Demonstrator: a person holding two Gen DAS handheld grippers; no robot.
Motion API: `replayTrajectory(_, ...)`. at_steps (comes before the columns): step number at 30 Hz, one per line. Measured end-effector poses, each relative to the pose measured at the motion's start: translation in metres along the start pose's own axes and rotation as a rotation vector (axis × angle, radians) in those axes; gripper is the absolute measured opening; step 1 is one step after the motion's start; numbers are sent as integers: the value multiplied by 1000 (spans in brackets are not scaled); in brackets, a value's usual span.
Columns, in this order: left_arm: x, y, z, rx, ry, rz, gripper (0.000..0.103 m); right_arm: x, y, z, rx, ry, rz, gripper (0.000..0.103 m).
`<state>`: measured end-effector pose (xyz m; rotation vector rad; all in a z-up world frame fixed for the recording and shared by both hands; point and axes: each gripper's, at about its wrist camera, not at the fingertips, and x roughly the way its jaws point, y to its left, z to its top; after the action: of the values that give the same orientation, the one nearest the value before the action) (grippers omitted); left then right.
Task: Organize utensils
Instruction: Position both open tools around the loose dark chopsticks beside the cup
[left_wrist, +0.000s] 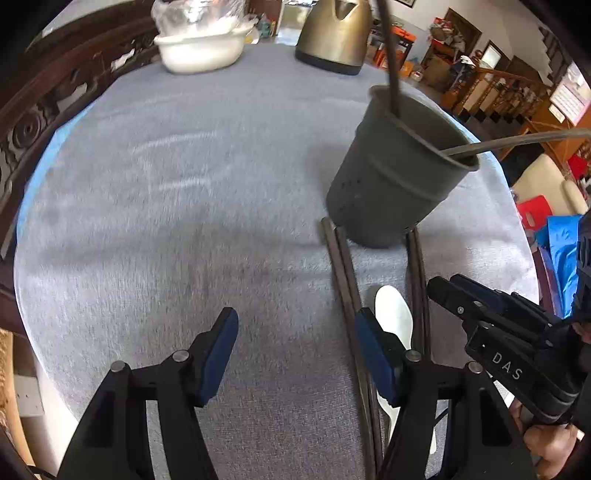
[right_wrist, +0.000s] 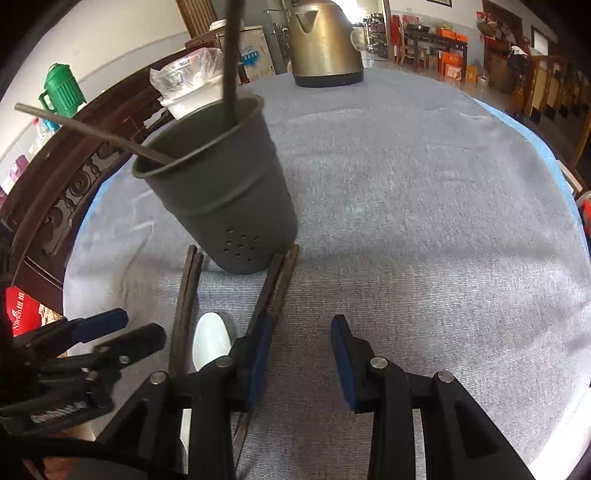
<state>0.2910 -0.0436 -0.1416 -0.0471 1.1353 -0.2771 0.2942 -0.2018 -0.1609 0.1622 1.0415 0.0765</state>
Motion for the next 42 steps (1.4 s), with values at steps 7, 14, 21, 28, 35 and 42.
replayTrajectory(7, 14, -4, 6, 21, 17, -3, 69, -1, -8, -1, 48, -15, 59, 36)
replayTrajectory(14, 14, 0, 0, 28, 17, 1, 68, 3, 7, 3, -5, 1, 26, 36)
replayTrajectory(21, 13, 0, 0, 38, 21, 3, 70, 4, 2, 3, 8, 4, 28, 36)
replayTrajectory(28, 17, -1, -4, 54, 22, 5, 70, 4, 3, 3, 7, 23, 40, 36)
replayTrajectory(35, 10, 6, -23, 53, 30, 11, 70, 6, 16, -5, -57, 35, 26, 37)
replayTrajectory(42, 6, 15, -30, 37, 39, 23, 70, 2, 11, -8, -66, 32, -5, 35)
